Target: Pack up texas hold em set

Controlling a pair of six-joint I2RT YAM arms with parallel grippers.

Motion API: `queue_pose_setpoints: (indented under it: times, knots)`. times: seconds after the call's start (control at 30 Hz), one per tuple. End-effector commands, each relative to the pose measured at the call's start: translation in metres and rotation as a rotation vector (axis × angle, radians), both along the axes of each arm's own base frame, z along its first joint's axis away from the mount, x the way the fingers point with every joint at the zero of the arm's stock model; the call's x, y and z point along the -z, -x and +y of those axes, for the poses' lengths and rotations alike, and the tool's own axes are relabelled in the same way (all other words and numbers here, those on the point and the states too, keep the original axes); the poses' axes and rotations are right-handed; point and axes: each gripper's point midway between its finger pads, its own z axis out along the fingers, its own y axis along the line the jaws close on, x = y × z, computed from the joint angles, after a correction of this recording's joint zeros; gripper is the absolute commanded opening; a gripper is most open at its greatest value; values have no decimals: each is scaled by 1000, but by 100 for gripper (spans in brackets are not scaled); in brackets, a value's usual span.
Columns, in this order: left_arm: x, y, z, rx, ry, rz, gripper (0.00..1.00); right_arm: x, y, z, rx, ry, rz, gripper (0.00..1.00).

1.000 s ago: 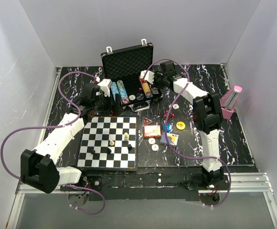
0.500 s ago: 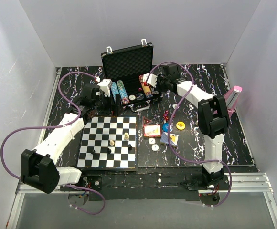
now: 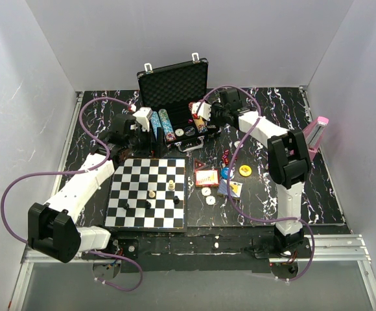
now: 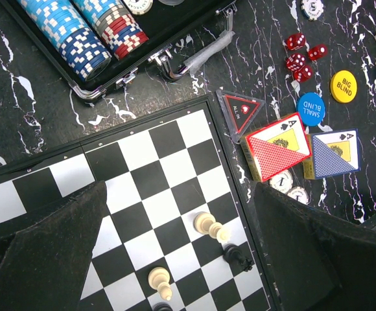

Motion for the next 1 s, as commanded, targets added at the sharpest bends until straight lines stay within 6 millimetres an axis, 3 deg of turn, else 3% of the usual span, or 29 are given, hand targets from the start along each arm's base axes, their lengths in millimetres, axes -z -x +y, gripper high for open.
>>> queue_pose_setpoints:
  times: [0.0, 0.47, 0.97]
  knots:
    - [-12, -4, -3, 12, 18, -34, 98, -5, -9, 8, -20, 3, -34, 1]
    - [-9, -6, -3, 11, 15, -24, 98, 20, -36, 2, 10, 78, -110, 1]
    - [-7, -6, -4, 16, 14, -16, 98, 41, -24, 8, -28, 65, -23, 1]
